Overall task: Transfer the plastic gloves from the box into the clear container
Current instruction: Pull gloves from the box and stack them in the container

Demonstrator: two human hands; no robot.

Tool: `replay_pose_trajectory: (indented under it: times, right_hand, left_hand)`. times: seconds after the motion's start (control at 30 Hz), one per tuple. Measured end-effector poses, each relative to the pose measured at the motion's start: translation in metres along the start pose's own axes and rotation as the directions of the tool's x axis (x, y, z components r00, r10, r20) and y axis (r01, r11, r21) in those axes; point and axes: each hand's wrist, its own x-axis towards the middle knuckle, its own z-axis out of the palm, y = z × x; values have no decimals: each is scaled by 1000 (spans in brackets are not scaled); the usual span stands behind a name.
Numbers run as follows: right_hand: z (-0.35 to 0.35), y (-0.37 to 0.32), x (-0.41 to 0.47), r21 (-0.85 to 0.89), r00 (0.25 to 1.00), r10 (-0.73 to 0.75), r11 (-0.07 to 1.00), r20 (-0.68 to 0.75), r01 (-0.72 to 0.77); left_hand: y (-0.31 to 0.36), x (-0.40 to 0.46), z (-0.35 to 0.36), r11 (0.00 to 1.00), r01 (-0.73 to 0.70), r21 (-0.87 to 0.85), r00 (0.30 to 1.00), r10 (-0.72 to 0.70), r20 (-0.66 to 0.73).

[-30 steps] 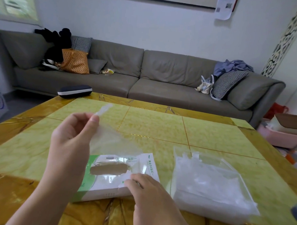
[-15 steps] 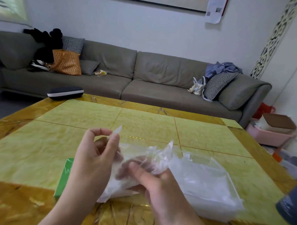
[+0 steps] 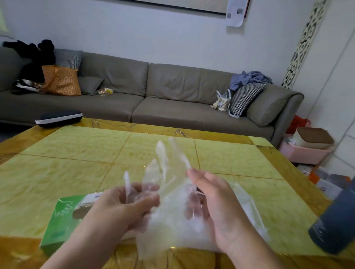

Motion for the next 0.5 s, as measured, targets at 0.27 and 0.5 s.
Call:
replay_pose_trajectory:
  times: [0.27, 0.5]
  right_hand:
    - [-43, -10, -5, 42, 962, -123, 990, -245, 137]
    - [-114, -9, 9, -420, 840, -283, 905, -463, 74]
  left_hand:
    - [-4, 0, 37, 947, -320, -33, 942, 314, -120]
    - [-15, -4, 52, 905, -337, 261, 909, 385, -159]
